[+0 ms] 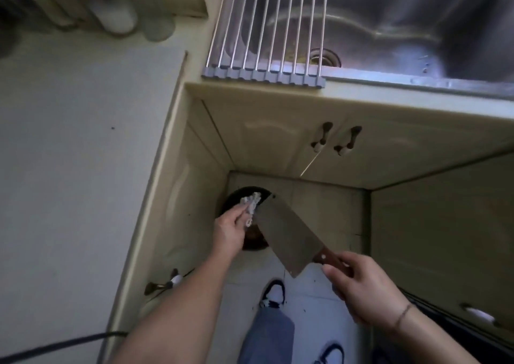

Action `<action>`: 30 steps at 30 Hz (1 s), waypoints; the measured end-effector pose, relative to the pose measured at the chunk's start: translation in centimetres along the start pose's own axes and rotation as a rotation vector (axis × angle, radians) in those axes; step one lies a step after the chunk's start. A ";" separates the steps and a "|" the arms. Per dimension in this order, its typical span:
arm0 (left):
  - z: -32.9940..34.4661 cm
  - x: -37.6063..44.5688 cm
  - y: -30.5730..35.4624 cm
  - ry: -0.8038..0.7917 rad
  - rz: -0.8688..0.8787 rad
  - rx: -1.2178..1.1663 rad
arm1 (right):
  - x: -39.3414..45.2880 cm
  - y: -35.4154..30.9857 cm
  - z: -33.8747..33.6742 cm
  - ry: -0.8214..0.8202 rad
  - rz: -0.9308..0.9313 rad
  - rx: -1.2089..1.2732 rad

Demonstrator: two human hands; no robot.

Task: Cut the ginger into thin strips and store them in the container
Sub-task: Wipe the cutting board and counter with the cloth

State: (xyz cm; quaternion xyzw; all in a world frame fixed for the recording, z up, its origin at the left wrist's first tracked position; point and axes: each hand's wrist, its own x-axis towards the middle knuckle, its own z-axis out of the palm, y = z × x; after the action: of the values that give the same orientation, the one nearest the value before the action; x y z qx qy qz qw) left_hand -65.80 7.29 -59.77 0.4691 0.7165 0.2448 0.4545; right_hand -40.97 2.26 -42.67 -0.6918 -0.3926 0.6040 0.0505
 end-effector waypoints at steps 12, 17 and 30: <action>3.4 -6.2 4.0 -0.273 -0.924 -1.300 | 6.1 -0.5 4.9 -0.072 0.063 0.326; 2.8 -5.6 2.2 -0.046 -0.938 -1.457 | 6.7 -0.4 5.3 -0.091 0.075 0.239; -2.4 1.9 1.0 0.200 -0.655 -0.907 | 6.0 0.8 3.0 0.224 -0.178 -0.775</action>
State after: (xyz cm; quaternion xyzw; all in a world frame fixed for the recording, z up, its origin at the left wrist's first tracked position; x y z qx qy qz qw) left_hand -67.71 9.55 -58.70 -0.0453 0.6873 0.4178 0.5925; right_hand -43.40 4.11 -48.66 -0.6842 -0.6415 0.3257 -0.1193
